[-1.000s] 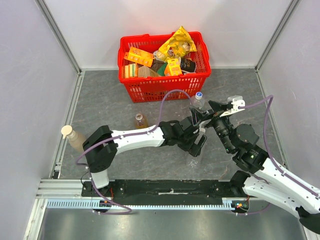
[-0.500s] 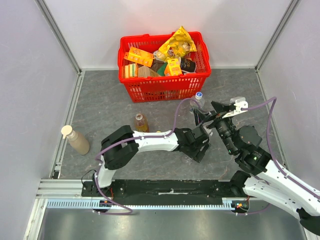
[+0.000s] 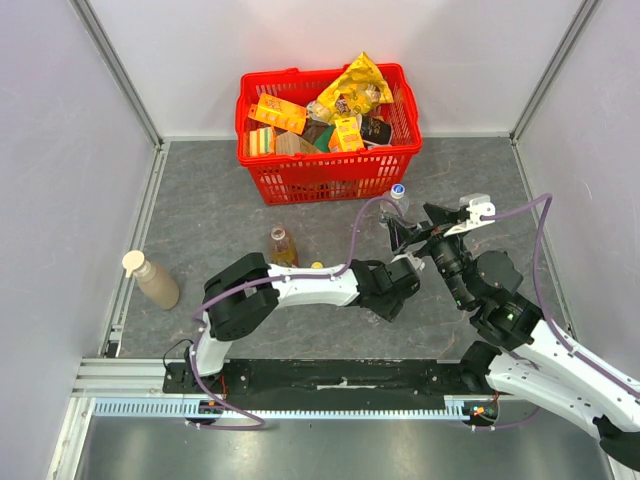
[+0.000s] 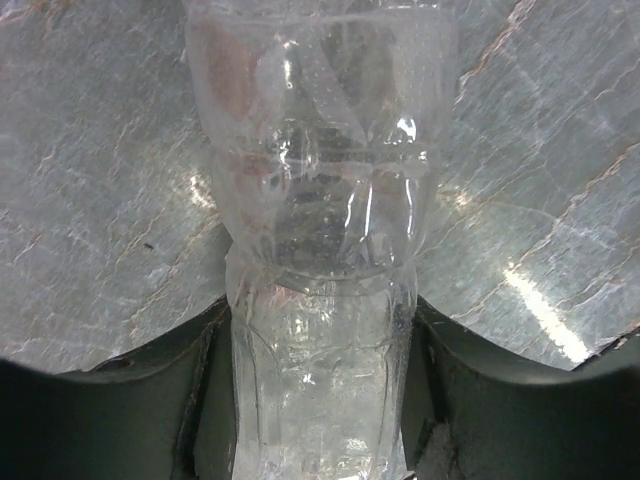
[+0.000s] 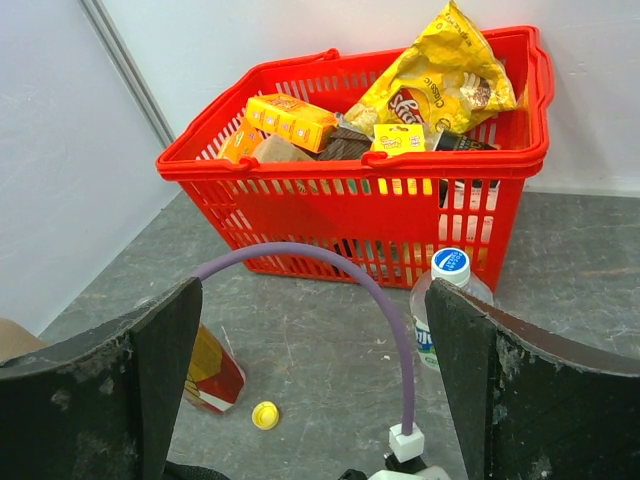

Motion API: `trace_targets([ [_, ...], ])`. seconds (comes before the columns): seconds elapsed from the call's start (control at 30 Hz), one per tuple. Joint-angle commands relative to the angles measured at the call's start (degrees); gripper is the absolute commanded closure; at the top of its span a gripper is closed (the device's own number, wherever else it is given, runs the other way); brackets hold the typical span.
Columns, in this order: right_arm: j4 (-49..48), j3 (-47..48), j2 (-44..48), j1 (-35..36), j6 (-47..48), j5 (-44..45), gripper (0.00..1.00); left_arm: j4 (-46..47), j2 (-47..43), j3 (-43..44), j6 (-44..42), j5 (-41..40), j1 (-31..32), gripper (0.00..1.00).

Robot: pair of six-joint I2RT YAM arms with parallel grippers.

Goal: Unscrew the bottle caps

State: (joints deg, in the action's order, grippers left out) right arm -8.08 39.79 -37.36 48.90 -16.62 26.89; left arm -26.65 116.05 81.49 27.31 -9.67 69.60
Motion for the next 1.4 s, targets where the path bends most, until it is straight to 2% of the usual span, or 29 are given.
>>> trace_targets([
  [0.0,-0.6,1.3,-0.6,-0.1,0.7,0.7,0.02,-2.0,-3.3,-3.4,-2.9,-4.0,0.2,0.46],
  [0.3,0.2,4.9,-2.2,-0.1,0.0,-2.3,0.02,-3.2,-16.1,-7.6,-10.3,-10.0,-0.4,0.44],
  [0.57,0.0,6.9,-3.2,-0.1,-0.3,-3.2,0.02,-6.3,-26.6,-8.9,-16.2,-10.2,-1.7,0.47],
  [0.83,-0.2,8.6,-6.0,-0.1,-1.3,-6.0,0.02,-9.4,-35.4,-11.0,-19.7,-6.6,-7.2,0.48],
  [1.17,1.1,16.0,-15.4,-0.5,-3.8,-17.4,0.02,-11.0,-48.6,-13.6,-23.1,-2.8,-14.4,0.47],
  [1.37,1.4,20.0,-20.0,-3.7,-8.4,-26.7,0.02,-10.8,-55.9,-15.8,-27.0,-3.4,-16.1,0.47],
])
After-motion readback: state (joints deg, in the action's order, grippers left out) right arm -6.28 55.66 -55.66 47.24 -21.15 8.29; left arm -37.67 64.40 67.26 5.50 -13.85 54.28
